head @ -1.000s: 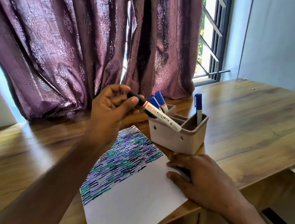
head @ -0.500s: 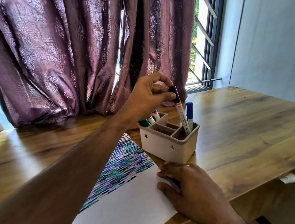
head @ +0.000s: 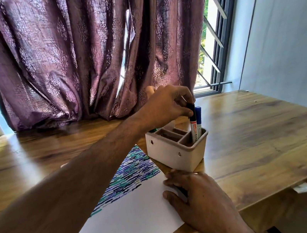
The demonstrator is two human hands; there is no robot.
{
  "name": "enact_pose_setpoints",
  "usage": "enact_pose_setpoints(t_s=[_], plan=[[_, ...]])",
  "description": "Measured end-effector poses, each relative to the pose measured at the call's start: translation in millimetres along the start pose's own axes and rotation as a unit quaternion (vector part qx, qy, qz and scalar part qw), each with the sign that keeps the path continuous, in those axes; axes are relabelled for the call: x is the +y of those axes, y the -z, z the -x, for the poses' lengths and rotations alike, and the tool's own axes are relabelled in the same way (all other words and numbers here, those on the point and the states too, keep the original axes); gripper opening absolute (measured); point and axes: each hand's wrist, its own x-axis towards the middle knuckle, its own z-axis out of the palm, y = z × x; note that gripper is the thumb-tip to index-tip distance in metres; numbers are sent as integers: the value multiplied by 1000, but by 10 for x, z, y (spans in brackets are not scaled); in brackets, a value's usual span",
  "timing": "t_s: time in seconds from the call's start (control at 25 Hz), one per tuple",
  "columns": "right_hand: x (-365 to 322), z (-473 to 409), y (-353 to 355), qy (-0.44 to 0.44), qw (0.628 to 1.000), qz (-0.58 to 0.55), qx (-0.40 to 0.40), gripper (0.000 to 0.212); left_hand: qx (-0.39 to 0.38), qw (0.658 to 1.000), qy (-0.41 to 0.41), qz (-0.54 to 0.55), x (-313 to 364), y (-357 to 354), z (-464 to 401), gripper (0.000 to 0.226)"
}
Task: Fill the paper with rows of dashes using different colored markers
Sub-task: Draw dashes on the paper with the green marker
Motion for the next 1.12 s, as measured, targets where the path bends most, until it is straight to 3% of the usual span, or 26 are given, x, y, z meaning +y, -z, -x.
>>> enact_pose_setpoints(t_s=[0.2,0.52,0.6,0.8,0.96,1.12], plan=[[3,-3,-7,2,1000,0,1,44,4,990,-23,-137,-3,-41,-23,19],[6,-5,-8,2,1000,0,6,43,-20,974,-47,-223,42,57,27,30],[10,-7,-13,6,1000,2,8,43,19,981,-35,-187,-22,95,103,29],[19,-8,-10,11,1000,0,9,44,234,971,38,-24,-408,194,565,7],[8,4,-2,17,1000,7,13,44,228,964,109,88,-582,143,906,2],[0,0,3,17,1000,11,15,43,200,968,120,91,-543,33,940,29]])
